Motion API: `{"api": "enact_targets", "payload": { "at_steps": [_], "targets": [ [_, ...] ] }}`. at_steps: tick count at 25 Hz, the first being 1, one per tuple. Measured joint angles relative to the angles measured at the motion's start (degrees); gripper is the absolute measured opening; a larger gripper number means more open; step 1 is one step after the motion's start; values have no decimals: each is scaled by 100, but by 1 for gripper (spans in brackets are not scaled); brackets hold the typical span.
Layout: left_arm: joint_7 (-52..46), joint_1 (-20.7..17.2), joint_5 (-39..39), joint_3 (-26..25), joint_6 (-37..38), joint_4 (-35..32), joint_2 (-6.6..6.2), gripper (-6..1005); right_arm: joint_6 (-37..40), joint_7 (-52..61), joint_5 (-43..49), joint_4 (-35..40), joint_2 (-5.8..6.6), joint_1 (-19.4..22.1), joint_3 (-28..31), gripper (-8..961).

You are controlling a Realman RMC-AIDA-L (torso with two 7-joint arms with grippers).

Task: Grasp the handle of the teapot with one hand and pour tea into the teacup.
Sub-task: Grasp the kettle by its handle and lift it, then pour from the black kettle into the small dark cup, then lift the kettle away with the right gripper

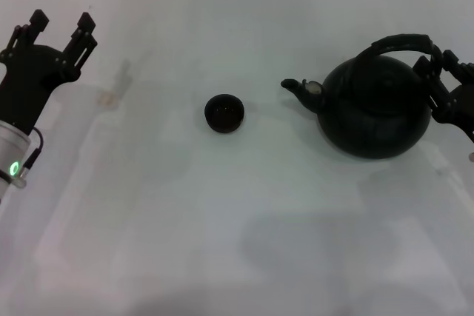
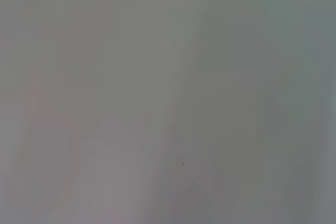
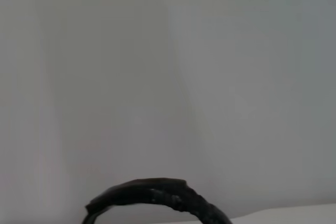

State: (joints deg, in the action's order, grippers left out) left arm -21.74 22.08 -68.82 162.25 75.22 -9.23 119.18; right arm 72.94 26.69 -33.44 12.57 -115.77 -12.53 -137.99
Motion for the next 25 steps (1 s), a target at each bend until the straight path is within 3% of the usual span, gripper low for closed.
{"api": "enact_targets", "payload": {
  "at_steps": [4, 10, 15, 20, 25],
  "targets": [
    [1, -19, 0, 0, 2, 0, 0, 804, 63, 3, 33, 21, 2, 12, -26, 590],
    [3, -38, 0, 0, 3, 0, 0, 804, 254, 1, 54, 67, 3, -3, -43, 339],
    [4, -78, 0, 0, 3, 0, 0, 804, 299, -33, 149, 79, 3, -38, -61, 184],
    [4, -133, 0, -1, 3, 0, -2, 804, 541, -56, 410, 148, 17, -219, -79, 184],
    [5, -213, 23, 5, 2, 12, -7, 805, 576, -230, 668, 172, 25, -670, -108, 182]
  ]
}}
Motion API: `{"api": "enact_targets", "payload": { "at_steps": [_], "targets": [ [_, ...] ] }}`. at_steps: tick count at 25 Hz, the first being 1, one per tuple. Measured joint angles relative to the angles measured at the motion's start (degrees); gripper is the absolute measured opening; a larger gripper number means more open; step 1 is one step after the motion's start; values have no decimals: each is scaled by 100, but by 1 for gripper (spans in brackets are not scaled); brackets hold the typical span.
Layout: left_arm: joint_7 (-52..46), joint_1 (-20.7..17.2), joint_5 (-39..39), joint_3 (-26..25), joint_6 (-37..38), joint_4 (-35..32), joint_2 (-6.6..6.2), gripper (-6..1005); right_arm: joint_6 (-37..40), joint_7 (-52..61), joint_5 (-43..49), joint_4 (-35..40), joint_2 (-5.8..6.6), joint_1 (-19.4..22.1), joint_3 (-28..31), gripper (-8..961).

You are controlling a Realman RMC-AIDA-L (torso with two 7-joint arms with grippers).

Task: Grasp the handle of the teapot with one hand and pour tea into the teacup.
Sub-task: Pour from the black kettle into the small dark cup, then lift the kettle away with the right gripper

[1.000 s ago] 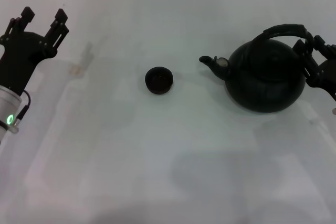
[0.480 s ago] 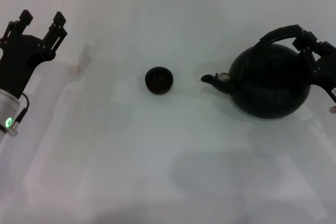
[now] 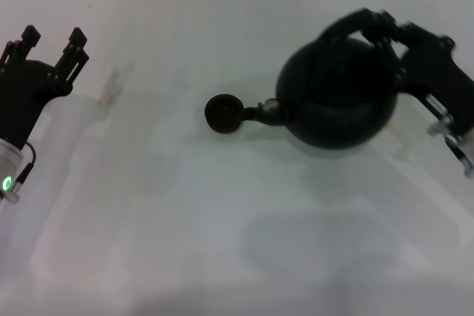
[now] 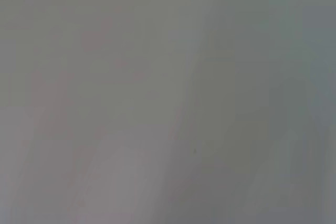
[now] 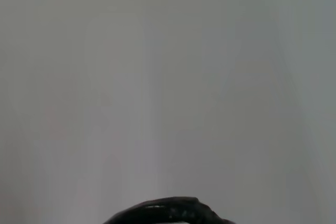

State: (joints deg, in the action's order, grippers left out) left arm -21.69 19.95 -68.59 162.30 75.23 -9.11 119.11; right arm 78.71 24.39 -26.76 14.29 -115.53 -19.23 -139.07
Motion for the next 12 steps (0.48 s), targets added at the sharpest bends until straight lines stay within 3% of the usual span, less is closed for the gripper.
{"api": "enact_targets", "payload": {
  "at_steps": [3, 12],
  "targets": [
    [7, -58, 19, 20, 0, 8, -2, 805, -140, -399, 68, 8, 3, -337, -13, 181],
    [3, -114, 36, 33, -2, 14, -2, 805, -486, -1719, 49, 424, -14, -475, 43, 173]
  ]
}}
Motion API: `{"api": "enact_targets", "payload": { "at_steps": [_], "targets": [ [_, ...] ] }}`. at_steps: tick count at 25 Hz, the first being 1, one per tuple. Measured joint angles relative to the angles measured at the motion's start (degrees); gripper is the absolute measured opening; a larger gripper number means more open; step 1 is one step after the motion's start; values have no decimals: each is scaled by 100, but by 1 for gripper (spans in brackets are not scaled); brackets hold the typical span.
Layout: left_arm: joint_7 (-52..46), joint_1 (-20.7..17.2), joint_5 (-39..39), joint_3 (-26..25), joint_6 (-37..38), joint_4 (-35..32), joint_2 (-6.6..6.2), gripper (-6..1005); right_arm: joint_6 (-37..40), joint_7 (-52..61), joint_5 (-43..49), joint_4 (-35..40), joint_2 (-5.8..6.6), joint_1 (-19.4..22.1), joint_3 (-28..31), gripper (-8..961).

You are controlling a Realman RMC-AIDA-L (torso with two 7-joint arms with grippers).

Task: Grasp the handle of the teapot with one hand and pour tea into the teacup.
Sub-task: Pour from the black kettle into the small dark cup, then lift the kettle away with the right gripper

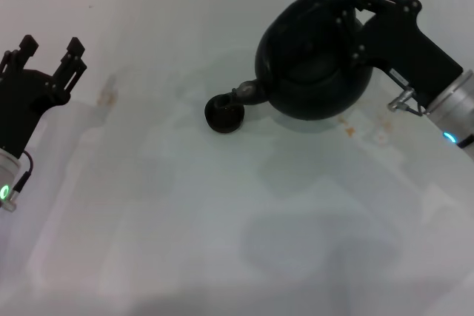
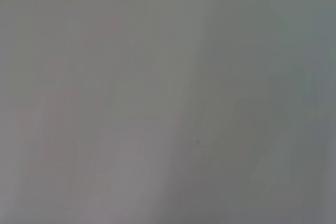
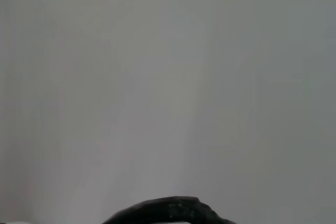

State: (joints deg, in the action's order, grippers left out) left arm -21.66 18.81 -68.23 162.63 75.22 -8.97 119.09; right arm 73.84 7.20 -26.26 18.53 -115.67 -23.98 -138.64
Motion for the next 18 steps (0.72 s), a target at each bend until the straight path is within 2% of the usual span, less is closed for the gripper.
{"api": "enact_targets", "payload": {
  "at_steps": [4, 18],
  "targets": [
    [-1, 7, 15, 5, -3, -2, -5, 805, -73, -515, -9, 146, -12, -2, 2, 168],
    [-2, 0, 14, 16, -34, -23, 2, 805, -339, -1172, -272, 391, -34, -35, 26, 133]
  ]
}}
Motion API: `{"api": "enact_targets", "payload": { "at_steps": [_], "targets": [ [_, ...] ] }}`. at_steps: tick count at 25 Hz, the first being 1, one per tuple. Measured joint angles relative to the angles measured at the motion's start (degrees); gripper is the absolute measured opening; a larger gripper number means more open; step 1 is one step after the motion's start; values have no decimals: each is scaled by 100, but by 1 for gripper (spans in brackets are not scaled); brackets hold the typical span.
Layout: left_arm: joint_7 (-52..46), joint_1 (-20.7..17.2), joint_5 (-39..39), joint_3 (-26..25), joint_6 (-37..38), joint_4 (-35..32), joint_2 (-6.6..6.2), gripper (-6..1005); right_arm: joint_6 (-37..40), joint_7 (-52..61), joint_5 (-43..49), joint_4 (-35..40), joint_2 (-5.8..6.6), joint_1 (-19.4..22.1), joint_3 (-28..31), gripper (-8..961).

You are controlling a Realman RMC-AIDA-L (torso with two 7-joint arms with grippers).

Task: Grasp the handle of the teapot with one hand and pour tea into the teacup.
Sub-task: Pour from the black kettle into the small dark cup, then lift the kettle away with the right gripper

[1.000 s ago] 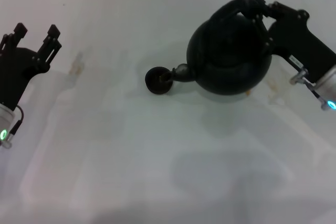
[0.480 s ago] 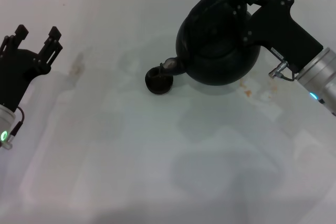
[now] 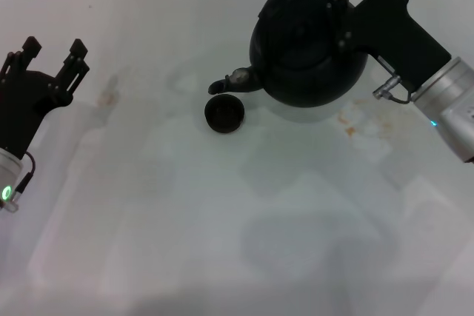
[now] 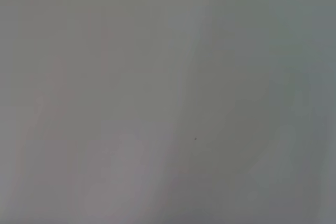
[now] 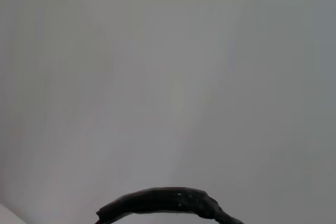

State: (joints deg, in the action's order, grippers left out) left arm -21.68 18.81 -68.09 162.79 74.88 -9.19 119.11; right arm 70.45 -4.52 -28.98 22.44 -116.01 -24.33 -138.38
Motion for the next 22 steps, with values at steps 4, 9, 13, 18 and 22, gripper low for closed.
{"api": "enact_targets", "payload": {
  "at_steps": [4, 9, 13, 18, 22],
  "targets": [
    [-2, 13, -2, -2, 0, -4, 7, 805, -87, -421, -11, 114, 0, -1, 4, 132],
    [-3, 30, -3, -2, 0, -12, 7, 804, -108, -727, -12, 147, -1, -22, 4, 129],
    [-3, 49, -1, -2, -1, -13, 1, 804, -138, -859, -11, 132, -1, -70, 46, 128],
    [-3, 58, 1, -2, 0, -13, 3, 804, -145, -1041, -11, 112, 0, -104, 70, 125],
    [-4, 60, 3, -2, -1, -13, 6, 804, -146, -1233, -11, 112, 0, -123, 70, 124]
  ]
}}
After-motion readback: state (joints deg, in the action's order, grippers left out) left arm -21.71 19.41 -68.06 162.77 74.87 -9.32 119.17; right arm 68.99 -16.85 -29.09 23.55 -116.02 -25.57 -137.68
